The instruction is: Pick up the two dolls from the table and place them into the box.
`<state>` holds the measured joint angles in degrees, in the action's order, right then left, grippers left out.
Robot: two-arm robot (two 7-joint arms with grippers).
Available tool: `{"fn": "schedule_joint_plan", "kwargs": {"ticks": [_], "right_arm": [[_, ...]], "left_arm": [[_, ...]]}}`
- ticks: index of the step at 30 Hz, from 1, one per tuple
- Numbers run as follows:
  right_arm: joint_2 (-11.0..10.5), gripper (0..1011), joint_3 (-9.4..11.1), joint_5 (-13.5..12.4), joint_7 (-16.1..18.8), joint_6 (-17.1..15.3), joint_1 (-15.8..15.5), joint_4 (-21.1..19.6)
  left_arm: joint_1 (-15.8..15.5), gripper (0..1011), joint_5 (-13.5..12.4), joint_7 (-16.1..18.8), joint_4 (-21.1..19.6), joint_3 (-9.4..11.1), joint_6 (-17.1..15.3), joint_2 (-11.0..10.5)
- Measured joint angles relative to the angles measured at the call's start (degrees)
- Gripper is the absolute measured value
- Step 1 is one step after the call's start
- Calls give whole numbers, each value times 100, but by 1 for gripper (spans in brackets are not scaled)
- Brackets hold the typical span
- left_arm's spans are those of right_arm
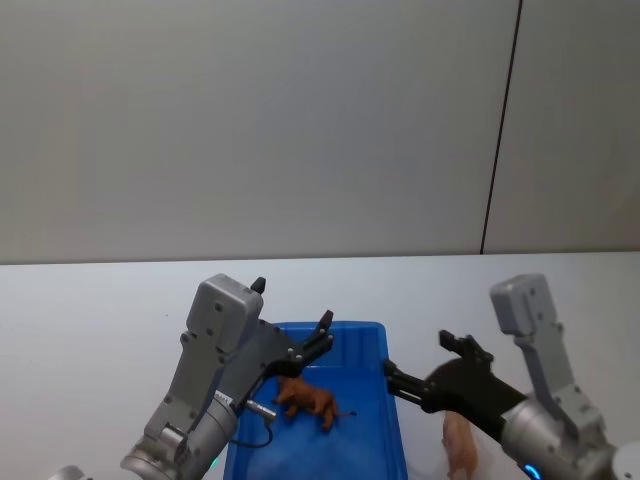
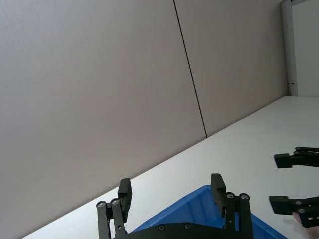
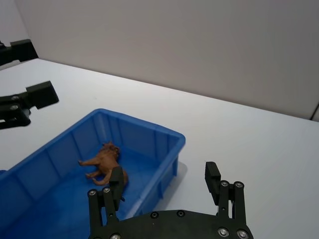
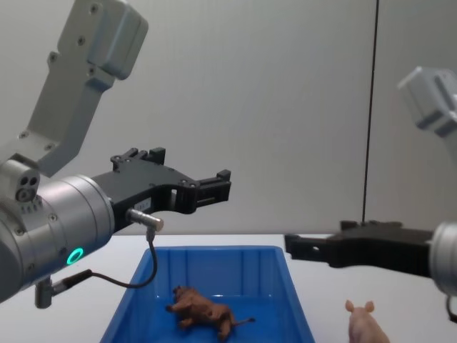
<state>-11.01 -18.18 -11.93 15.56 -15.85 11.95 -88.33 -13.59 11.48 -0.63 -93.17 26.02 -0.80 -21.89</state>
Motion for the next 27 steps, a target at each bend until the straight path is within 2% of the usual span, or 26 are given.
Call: {"fn": "schedule_joint_plan", "kwargs": {"ticks": [11,27], "right_arm": [[-195,1001,36,-184,-531,-154,-479,-376],[-118,1001,-76,-226,-1000,-493,-721,-351]], "left_arm": [[0,1002,0,0,0,0,0,0],[0,1002,0,0,0,0,0,0]]}}
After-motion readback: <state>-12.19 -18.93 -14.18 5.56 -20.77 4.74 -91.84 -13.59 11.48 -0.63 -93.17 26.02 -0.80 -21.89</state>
